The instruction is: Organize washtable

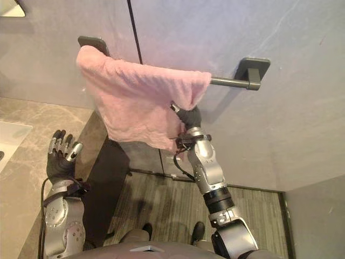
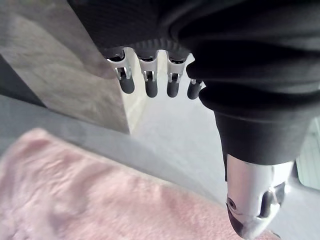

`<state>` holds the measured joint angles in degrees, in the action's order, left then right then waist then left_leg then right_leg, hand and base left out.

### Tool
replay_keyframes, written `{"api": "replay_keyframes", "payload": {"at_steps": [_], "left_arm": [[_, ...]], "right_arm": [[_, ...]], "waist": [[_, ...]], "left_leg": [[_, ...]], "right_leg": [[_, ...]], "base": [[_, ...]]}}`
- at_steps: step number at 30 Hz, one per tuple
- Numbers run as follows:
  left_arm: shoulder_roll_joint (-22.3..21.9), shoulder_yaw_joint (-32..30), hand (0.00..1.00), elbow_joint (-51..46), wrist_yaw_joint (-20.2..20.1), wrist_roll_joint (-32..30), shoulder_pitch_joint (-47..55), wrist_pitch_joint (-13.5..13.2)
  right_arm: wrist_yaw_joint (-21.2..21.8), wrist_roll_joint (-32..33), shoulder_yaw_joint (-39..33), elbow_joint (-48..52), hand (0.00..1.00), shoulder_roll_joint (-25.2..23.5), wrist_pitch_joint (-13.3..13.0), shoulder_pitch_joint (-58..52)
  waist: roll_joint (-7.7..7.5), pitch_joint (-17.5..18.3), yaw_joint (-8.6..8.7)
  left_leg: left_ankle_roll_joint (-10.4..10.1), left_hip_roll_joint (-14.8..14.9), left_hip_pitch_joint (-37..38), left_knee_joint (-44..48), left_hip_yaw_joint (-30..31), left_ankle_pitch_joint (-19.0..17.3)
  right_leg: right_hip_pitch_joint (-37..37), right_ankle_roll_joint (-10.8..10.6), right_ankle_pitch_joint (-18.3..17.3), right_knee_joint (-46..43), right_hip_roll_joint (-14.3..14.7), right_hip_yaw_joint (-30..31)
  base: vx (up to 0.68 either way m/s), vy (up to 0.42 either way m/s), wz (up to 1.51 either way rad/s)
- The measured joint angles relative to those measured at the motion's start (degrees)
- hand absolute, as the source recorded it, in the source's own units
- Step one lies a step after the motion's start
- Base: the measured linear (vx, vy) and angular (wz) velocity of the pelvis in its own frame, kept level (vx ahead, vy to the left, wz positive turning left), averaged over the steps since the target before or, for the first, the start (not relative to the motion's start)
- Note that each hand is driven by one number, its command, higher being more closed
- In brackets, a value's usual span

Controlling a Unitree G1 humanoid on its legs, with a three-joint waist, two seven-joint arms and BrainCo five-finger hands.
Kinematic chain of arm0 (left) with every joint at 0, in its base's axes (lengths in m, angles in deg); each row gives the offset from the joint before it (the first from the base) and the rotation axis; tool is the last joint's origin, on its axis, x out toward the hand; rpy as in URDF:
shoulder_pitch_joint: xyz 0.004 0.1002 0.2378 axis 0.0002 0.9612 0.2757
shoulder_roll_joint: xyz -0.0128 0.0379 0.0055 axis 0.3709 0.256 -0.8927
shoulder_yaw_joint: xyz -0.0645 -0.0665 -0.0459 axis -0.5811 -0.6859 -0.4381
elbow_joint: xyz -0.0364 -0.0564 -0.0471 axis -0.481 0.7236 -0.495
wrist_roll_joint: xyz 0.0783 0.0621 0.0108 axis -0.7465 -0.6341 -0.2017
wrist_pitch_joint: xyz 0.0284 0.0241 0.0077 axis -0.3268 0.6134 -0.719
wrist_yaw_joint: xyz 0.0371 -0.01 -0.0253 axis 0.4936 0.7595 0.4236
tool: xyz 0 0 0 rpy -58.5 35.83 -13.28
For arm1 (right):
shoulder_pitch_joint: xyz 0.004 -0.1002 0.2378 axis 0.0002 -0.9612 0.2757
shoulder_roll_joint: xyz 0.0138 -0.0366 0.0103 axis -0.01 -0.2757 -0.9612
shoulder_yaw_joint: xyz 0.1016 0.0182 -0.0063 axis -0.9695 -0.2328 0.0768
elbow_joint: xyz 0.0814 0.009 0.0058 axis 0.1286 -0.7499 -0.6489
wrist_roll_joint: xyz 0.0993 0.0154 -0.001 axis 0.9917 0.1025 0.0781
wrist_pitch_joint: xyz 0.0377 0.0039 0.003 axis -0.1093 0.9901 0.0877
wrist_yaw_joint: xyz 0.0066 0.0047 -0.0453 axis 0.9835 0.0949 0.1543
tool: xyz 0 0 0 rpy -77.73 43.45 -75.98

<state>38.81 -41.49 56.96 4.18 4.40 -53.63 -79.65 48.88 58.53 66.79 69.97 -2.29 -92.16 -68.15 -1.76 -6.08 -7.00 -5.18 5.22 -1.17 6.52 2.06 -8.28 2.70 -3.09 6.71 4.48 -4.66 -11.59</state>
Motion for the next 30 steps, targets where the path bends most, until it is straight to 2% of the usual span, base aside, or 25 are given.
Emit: {"api": "replay_keyframes", "payload": {"at_steps": [4, 9, 16, 23, 24, 30], "left_arm": [[1.5, -0.2, 0.0, 0.0, 0.7, -2.2, -3.7, -0.1], [2.3, 0.6, 0.0, 2.5, 1.0, -4.2, -7.0, -0.1], [4.4, 8.2, 0.0, 11.8, 1.5, -3.9, -14.3, 0.8], [7.0, 10.8, 0.0, 17.2, 3.8, -2.4, -17.5, -0.1], [7.8, 11.5, 1.0, 18.0, 4.1, -1.6, -18.2, -0.1], [11.0, 14.5, 1.0, 19.0, 5.3, -1.5, -20.5, 0.6]], "right_arm": [[0.2, 0.0, -2.1, 2.0, 1.0, 0.1, 0.0, -2.2], [0.2, 0.0, -2.4, 2.1, 1.0, 0.6, -0.3, -2.9], [0.2, 0.1, -0.9, 2.2, 1.0, 0.9, -0.3, -2.9], [1.0, 0.7, 3.4, 2.2, 1.0, 2.4, -0.3, -2.7], [1.0, 0.8, 4.0, 2.2, 1.0, 2.4, -0.2, -2.7], [2.1, 3.0, 6.8, 3.0, 1.0, 2.6, -0.2, -2.4]], "waist": [[0.01, 0.0, 0.3], [0.01, 0.0, 1.74], [-0.01, 0.1, 2.01], [-0.14, 0.1, 1.86], [-0.22, 0.2, 1.88], [-1.07, 1.4, 2.31]], "left_leg": [[0.1, 0.0, 0.8, -0.2, -1.5, -0.1], [0.4, 0.0, 1.7, -0.4, -3.4, -0.5], [0.4, 0.0, 1.9, -0.5, -5.0, -0.5], [0.3, 0.0, 1.5, 0.7, -6.0, -0.6], [0.1, 0.0, 1.4, 0.9, -6.1, -0.7], [-1.1, 0.2, -0.4, 1.5, -6.1, -0.3]], "right_leg": [[0.2, 0.0, 0.3, 0.0, 0.1, 1.5], [0.2, -0.2, 0.7, 0.2, 0.1, 3.2], [0.7, -0.1, 1.4, 0.6, 0.4, 5.0], [1.3, 0.2, 2.5, 0.7, 0.4, 6.2], [1.4, 0.2, 2.6, 0.9, 0.4, 6.2], [3.2, 1.2, 2.8, 1.1, 0.3, 6.3]], "base": [[0.01, 0.011, -0.18], [0.0, 0.015, -0.2], [0.0, 0.004, -0.12], [-0.05, 0.009, -0.08], [-0.1, 0.007, -0.08], [-0.07, -0.008, -0.02]]}}
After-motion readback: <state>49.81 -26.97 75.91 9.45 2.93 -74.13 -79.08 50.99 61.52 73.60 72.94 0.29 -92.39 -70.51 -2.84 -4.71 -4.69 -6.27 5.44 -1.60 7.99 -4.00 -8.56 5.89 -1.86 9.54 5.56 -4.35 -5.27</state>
